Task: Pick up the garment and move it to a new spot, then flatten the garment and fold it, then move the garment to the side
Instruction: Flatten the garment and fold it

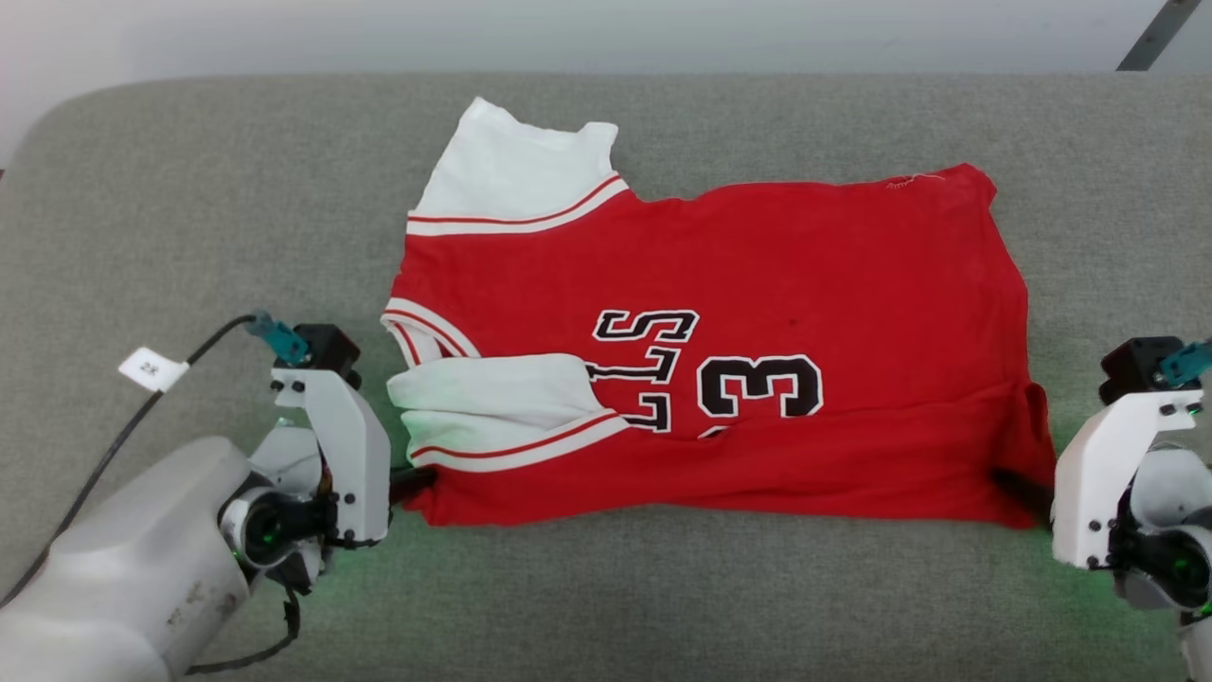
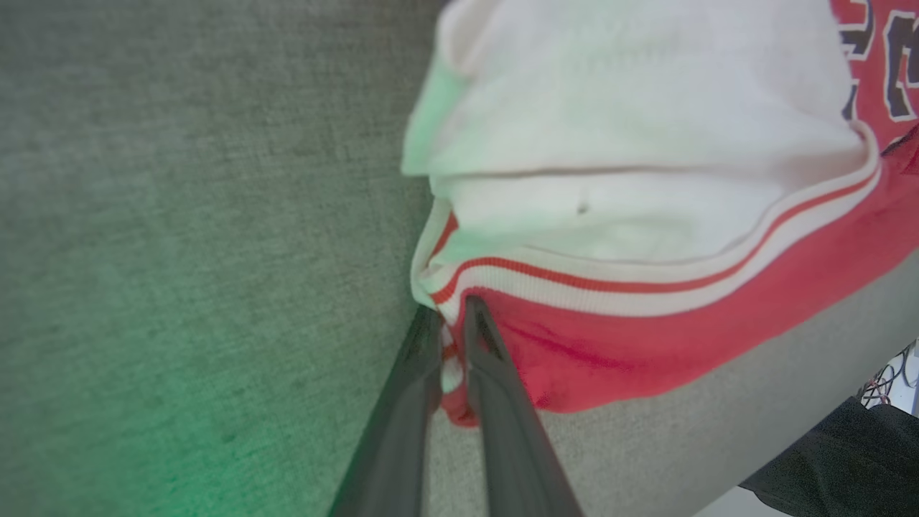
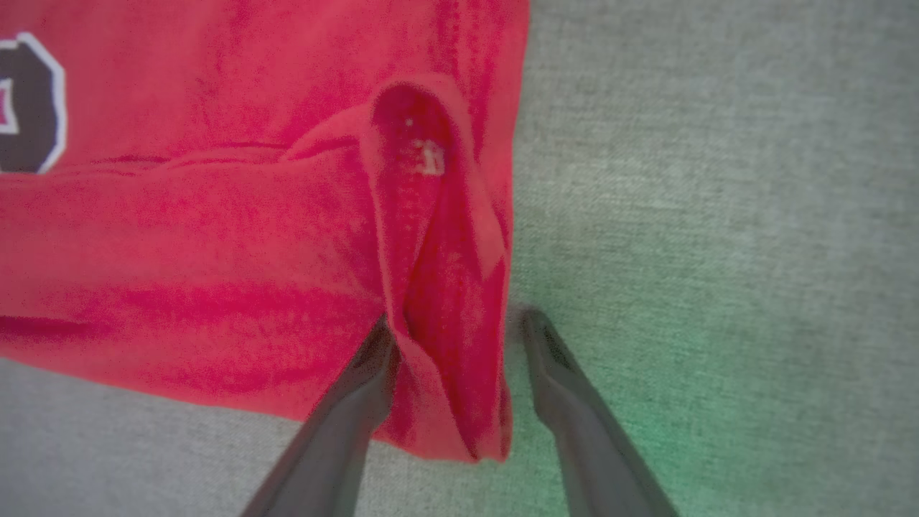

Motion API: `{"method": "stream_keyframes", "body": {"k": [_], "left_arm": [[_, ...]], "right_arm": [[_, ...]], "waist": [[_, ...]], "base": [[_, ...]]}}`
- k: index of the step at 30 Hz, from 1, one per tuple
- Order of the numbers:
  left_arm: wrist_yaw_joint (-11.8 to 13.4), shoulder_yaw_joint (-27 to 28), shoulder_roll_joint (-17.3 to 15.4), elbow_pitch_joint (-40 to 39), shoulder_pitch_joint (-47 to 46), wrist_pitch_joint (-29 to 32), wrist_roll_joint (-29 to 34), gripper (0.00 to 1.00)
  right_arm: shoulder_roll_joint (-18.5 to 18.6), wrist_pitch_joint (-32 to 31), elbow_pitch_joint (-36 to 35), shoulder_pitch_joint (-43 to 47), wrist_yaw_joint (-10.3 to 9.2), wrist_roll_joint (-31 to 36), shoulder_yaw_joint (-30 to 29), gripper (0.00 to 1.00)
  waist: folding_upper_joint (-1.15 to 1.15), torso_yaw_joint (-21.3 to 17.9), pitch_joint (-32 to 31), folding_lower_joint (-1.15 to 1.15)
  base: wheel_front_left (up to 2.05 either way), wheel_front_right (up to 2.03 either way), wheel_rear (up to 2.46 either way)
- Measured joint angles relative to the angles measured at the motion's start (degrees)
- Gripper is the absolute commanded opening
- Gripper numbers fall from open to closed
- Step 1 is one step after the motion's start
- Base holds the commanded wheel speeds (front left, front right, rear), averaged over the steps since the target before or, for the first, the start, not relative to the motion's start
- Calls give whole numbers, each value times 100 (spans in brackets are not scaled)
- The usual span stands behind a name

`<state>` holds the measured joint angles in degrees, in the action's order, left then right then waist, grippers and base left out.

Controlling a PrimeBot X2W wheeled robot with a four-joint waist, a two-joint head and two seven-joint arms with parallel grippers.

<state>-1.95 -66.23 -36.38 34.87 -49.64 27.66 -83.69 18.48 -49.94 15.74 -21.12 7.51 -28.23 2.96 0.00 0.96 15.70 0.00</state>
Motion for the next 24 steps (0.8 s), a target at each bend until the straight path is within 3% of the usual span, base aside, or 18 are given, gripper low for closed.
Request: {"method": "stream_keyframes", "body": {"k": [11,18,24], "left_arm": [[-47,47,-3,76,-24,14,-26,0],[247,53,-242,-330,-7,208,-103,0],[694,10,-621,-964,140,472,-157,0]], "right_arm": [[165,46,336,-196,4,-214,86,0],[350,-181,69,-81,3,-414,160,0],[606,-464,-392,184,3,-673,250,0]], "waist": [[0,36,-106,0],[0,18,-223,0],[0,-1,-296,0]], "base": [[0,0,0],[0,0,0],[0,0,0]]}}
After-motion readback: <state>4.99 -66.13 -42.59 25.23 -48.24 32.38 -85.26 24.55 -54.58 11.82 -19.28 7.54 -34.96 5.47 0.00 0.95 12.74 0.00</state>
